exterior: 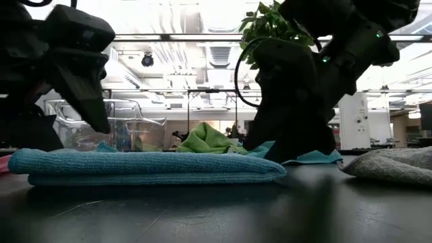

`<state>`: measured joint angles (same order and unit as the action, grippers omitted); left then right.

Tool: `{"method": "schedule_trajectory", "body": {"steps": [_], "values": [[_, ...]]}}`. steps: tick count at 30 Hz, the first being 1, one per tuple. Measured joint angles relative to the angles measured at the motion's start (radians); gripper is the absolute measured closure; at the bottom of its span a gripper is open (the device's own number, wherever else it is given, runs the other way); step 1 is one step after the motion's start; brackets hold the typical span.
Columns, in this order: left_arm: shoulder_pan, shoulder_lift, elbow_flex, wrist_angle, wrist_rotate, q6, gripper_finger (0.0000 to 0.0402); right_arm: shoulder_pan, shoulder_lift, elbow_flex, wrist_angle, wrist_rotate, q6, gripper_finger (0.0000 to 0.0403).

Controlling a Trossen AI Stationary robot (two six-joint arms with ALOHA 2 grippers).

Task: Fold microfiber towels
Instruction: Put the folded blue microfiber towel into the bin

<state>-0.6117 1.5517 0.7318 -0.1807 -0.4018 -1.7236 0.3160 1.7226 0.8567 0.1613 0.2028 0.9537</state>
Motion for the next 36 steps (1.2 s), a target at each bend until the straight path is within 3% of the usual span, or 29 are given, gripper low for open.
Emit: {"method": "schedule_trajectory", "body": {"steps": [16,28,36], "values": [[0.016,0.087,0.013,0.073,-0.026,0.003,0.0096,-0.009,0.159,0.193,-0.001,-0.026,-0.097,0.0168],[0.015,0.098,0.010,0.068,-0.046,0.020,0.0232,-0.014,0.161,0.217,0.001,-0.019,-0.132,0.0248],[0.016,0.101,0.008,0.068,-0.060,0.058,0.0348,-0.014,0.161,0.217,0.024,-0.018,-0.171,0.0357]]}}
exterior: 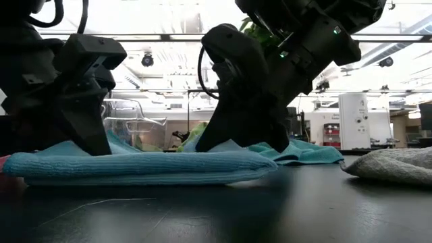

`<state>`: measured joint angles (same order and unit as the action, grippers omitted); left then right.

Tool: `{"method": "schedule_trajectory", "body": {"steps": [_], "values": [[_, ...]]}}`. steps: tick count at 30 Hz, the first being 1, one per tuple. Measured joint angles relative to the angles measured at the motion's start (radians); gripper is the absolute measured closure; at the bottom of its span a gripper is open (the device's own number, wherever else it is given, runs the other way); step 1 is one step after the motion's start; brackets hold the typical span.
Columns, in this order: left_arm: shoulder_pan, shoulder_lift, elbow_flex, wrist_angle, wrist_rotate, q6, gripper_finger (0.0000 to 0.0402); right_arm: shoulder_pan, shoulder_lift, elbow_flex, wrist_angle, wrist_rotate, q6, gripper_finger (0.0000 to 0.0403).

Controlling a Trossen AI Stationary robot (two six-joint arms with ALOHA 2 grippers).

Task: Fold microfiber towels
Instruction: Put the folded blue microfiber towel into the bin

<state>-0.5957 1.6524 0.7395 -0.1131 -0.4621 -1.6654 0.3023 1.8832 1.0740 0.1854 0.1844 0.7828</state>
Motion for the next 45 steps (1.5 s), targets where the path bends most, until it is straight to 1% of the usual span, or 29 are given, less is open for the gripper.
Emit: {"method": "schedule_trajectory", "body": {"steps": [2,4,10,15,17,20,23,26,31,35,40,45], "values": [[0.000,0.000,0.000,0.001,-0.005,0.002,0.0380,0.000,0.000,0.000,0.009,0.000,-0.018,0.0382],[0.000,0.000,0.000,0.001,-0.012,0.015,0.0393,0.000,0.000,0.000,0.015,0.000,-0.023,0.0387],[0.000,-0.030,0.000,-0.004,-0.010,0.052,0.0397,0.000,-0.010,0.000,0.013,0.000,-0.041,0.0388],[0.000,-0.119,0.000,-0.060,-0.008,0.064,0.0398,0.000,-0.065,0.000,0.014,0.003,-0.096,0.0389],[0.001,-0.168,0.001,-0.080,-0.009,0.093,0.0399,-0.003,-0.094,0.000,0.018,0.004,-0.120,0.0389],[0.011,-0.256,0.023,-0.192,-0.014,0.128,0.0399,-0.017,-0.142,0.000,0.033,0.004,-0.162,0.0390],[0.032,-0.349,0.053,-0.337,-0.056,0.171,0.0399,-0.047,-0.173,0.021,0.030,0.006,-0.210,0.0390],[0.069,-0.436,0.076,-0.415,-0.072,0.250,0.0399,-0.081,-0.175,0.068,0.023,0.002,-0.267,0.0390],[0.147,-0.558,0.077,-0.444,-0.075,0.405,0.0400,-0.152,-0.160,0.175,-0.019,-0.001,-0.361,0.0390],[0.214,-0.649,0.078,-0.550,-0.074,0.478,0.0400,-0.210,-0.142,0.251,-0.062,0.000,-0.420,0.0390],[0.314,-0.753,0.077,-0.628,-0.073,0.586,0.0400,-0.274,-0.088,0.335,-0.077,-0.002,-0.482,0.0390],[0.411,-0.820,0.077,-0.699,-0.069,0.698,0.0400,-0.325,-0.013,0.416,-0.080,-0.005,-0.534,0.0390]]}}
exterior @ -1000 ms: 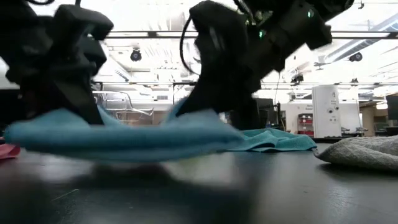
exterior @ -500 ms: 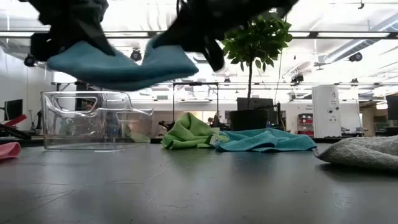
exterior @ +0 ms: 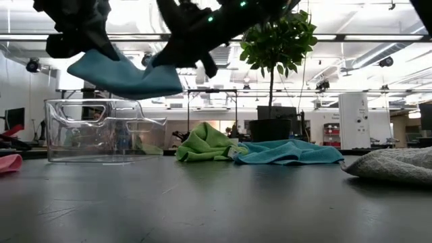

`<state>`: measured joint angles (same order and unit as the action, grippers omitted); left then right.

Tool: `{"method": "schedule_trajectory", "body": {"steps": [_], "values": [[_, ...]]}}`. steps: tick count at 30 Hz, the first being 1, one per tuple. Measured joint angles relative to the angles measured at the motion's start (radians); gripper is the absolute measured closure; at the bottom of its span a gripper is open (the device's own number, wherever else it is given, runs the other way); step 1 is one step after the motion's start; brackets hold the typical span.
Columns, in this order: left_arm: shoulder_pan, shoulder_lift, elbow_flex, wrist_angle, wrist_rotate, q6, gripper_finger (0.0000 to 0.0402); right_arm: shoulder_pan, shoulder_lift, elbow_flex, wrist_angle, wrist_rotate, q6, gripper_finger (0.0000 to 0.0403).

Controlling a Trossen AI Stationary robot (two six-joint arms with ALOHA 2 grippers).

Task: Fold microfiber towels
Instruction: Put the folded blue microfiber towel into the bin

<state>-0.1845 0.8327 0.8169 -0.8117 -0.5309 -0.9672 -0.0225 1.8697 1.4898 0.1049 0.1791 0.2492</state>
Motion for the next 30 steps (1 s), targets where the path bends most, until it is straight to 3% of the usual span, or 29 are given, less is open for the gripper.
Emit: {"method": "schedule_trajectory", "body": {"steps": [8,15,23,30], "values": [[0.148,-0.041,-0.002,-0.019,0.033,0.161,0.0400,-0.045,0.065,0.085,-0.001,-0.012,-0.052,0.0390],[0.279,-0.016,-0.004,-0.073,0.070,0.239,0.0400,-0.089,0.148,0.175,-0.019,-0.082,-0.041,0.0390],[0.385,0.083,-0.012,-0.090,0.103,0.324,0.0400,-0.106,0.248,0.276,-0.068,-0.084,-0.042,0.0390],[0.418,0.185,-0.011,-0.120,0.110,0.354,0.0400,-0.109,0.276,0.286,-0.074,-0.082,-0.029,0.0390]]}}
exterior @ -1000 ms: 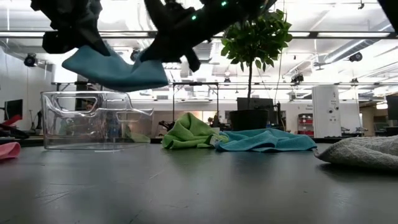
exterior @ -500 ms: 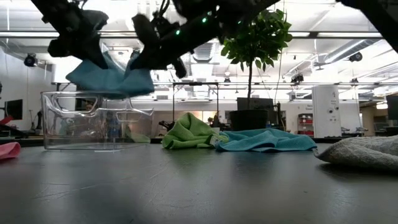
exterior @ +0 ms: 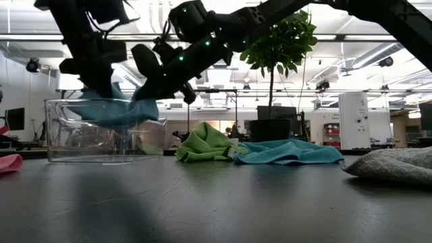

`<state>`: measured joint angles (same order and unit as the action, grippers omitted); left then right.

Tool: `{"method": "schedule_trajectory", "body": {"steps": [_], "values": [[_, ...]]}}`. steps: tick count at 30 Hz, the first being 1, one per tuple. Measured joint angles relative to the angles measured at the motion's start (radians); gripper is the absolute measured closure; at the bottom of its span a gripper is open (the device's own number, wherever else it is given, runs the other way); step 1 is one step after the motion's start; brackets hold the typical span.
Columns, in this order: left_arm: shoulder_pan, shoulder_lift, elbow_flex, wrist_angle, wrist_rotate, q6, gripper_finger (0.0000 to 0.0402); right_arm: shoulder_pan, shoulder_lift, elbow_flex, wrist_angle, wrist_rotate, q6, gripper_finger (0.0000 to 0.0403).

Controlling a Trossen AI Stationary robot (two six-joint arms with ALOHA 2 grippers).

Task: Fold microfiber towels
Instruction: Put the folded blue microfiber towel into the bin

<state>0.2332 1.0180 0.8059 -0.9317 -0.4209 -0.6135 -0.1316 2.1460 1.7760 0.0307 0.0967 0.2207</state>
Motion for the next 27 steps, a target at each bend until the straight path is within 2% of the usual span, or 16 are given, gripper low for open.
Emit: {"method": "schedule_trajectory", "body": {"steps": [14,27], "values": [[0.067,0.050,0.002,-0.002,-0.056,0.050,0.0400,-0.023,0.029,0.002,0.090,0.012,0.018,0.0390],[0.073,0.040,-0.006,0.005,0.001,0.047,0.0399,-0.026,0.042,0.001,0.078,0.008,0.030,0.0382]]}}
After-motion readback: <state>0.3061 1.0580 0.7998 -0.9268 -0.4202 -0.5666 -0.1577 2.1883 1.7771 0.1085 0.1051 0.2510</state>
